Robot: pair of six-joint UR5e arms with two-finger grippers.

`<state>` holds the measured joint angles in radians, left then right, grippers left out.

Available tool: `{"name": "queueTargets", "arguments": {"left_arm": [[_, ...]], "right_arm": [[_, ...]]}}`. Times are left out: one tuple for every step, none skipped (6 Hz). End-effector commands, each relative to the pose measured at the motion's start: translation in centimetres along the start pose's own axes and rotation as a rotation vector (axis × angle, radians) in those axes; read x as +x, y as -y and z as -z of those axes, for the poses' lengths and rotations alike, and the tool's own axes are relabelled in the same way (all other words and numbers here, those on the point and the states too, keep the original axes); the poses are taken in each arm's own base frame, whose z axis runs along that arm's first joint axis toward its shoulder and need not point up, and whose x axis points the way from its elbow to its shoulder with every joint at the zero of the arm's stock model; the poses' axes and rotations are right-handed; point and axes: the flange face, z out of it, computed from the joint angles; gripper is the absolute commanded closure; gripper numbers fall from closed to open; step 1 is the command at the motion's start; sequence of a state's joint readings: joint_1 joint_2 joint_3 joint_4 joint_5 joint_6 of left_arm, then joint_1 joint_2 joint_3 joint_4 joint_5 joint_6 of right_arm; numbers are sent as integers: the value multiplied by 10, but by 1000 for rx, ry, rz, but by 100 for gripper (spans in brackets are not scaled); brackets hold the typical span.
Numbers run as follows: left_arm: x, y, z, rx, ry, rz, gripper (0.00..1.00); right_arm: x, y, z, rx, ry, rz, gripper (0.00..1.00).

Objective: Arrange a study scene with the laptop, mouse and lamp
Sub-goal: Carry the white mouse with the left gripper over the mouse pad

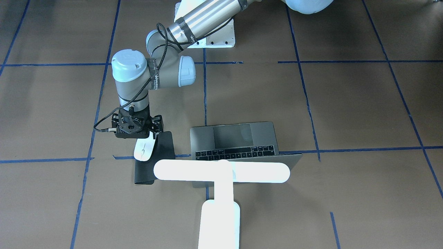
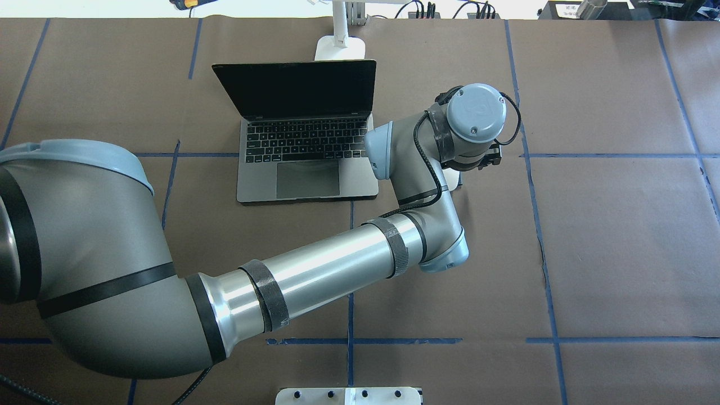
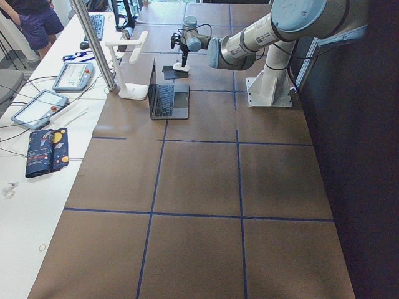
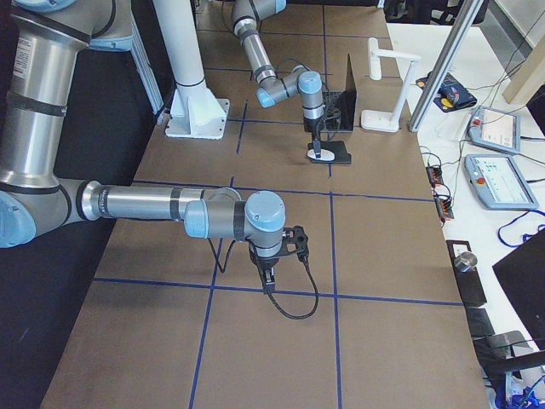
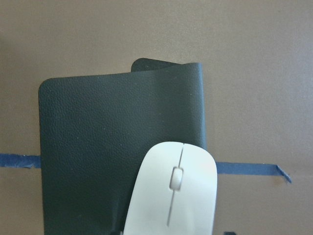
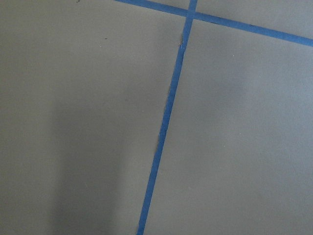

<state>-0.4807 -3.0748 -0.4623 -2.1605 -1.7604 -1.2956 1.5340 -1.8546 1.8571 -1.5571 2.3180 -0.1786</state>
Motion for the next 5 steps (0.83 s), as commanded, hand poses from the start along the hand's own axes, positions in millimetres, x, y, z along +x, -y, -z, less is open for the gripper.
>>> {"name": "queueTargets", "arguments": {"left_arm": [[5,8,17,-54,-21,-23,0],[7,16,40,-102,10,-5,0],[-7,12,49,-107,32,-1,0],[-39,1,58,-122,21,-29,0],[-79,-8,89,-145,42,-78,0]], "right_arm": [[0,0,0,0,-2,1,0],[1,0,0,-1,-3,0,0],[1,1,0,0,-8,2,0],[2,0,-1,-4,-7,-2,0],[2,-1,-2,-5,-7,-4,0]]}}
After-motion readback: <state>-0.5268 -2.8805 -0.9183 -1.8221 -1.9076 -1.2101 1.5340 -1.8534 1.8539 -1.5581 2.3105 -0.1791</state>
